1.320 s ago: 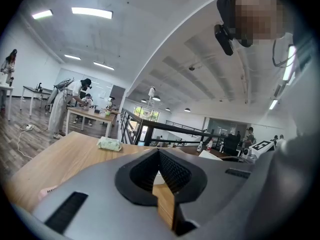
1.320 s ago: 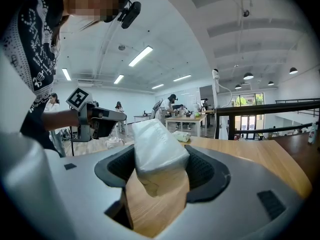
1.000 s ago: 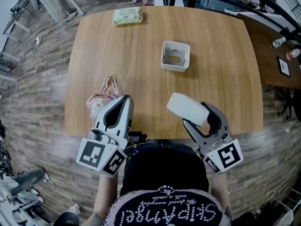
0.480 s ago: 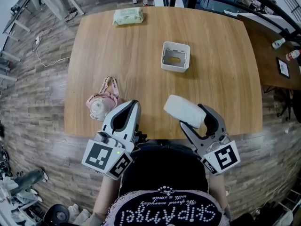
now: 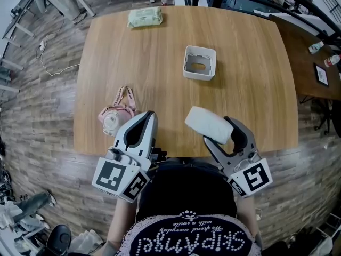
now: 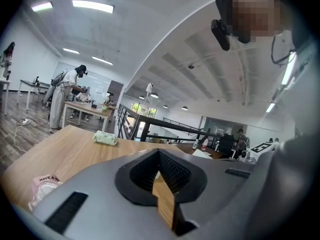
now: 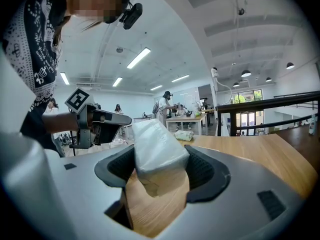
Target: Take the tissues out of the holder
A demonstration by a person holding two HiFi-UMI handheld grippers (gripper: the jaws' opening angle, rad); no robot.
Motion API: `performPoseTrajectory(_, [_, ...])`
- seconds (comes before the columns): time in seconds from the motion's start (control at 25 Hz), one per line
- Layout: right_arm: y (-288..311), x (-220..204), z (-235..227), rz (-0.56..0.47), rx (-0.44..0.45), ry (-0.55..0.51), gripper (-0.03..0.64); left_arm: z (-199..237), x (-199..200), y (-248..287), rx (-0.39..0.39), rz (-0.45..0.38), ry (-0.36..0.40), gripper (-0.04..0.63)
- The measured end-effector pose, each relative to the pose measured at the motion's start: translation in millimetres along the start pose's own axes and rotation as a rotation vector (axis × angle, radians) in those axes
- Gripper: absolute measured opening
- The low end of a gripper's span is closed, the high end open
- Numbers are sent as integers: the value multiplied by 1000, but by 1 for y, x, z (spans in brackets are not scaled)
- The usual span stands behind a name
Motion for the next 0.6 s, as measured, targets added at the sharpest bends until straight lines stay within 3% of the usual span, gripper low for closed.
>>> performPoseTrajectory(0.6, [3,6,-4,-8,-3,-8,307,31,6,-19,84,4,38,5])
Point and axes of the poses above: the fingertips, and each gripper's own axes: y forward along the fingers, z to its left, x out of its top, the point moved 3 cm from there along -y, backward along the fingers, and after that the axes turned 6 degrees about -z, right-handed, at the moved point
